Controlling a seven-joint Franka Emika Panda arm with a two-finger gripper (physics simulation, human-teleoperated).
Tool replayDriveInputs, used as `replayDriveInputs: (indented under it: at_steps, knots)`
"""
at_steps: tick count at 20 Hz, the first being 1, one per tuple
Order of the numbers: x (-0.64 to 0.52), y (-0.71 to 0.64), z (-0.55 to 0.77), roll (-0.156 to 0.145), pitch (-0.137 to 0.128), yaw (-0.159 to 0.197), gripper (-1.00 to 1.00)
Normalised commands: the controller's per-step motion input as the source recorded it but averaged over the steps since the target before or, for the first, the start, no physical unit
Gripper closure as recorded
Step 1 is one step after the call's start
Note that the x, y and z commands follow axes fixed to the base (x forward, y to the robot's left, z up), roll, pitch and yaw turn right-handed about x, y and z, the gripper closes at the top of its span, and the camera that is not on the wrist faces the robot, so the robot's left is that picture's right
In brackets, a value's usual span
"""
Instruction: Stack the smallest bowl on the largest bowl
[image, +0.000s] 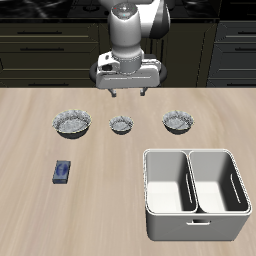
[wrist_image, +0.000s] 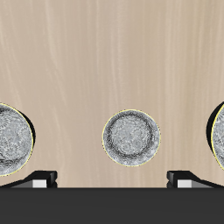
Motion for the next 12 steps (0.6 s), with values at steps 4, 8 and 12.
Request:
replayDriveInputs:
  at_steps: [4,8,12]
  knots:
    - [-0.06,-0.01,-0.12,-0.001,-0.006,-0.003,-1.0]
    - [-0.15,0.06,-0.37,0.008,-0.007,0.002,-1.0]
    - [-0.1,0.02,-0.32,-0.002,0.004,-0.024,-1.0]
